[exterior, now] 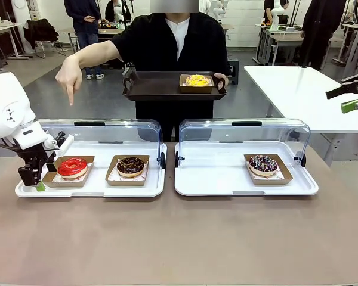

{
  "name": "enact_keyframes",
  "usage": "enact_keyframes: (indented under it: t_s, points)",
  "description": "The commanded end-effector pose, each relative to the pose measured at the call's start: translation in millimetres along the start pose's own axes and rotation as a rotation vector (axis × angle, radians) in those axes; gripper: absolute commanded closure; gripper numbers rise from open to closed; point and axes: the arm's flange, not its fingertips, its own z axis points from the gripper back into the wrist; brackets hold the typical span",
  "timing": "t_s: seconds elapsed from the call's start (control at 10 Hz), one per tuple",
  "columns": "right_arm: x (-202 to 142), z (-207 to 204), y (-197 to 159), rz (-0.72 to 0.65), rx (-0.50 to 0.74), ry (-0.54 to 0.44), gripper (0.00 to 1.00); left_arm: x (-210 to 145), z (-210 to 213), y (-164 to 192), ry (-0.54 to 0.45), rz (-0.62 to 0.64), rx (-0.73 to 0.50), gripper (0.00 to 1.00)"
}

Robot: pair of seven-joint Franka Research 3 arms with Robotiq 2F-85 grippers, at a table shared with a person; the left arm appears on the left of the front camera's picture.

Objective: Provide the desired donut to the person.
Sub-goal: Pick up and lift the Paper togo box containing the Donut pointed at by the person.

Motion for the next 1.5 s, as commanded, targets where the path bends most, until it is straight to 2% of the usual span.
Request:
enact_keyframes:
  t_s: [0.0,0.3,0.4,0.5,1.2,1.4]
  points:
    - [-0.5,-1.2,-1.1,-0.005,-0.004,0.003,0.00,0.1,-3.7,1.2,0.020,0.019,0.016,0.22]
    - [-0.5,-1.2,-1.1,-0.005,-0.004,0.003,0.00,0.0,-4.4,1.8,0.011,0.031,0.021,0.47]
    - [-0.5,-1.2,-1.1,-0.005,-0.004,0.003,0.00,-0.1,-4.0,2.0,0.009,0.031,0.022,0.94]
    - [-0.5,-1.2,-1.1,-0.005,-0.004,0.003,0.00,-0.9,-4.0,2.4,0.010,0.031,0.022,1.00]
    - [-0.5,-1.2,-1.1,-0.005,-0.004,0.003,0.00,-2.7,-5.1,2.5,0.011,0.025,0.006,1.00]
    - [-0.5,-1.2,-1.1,-0.005,-0.004,0.003,0.00,-1.8,-0.4,-0.4,0.044,-0.020,0.004,1.00]
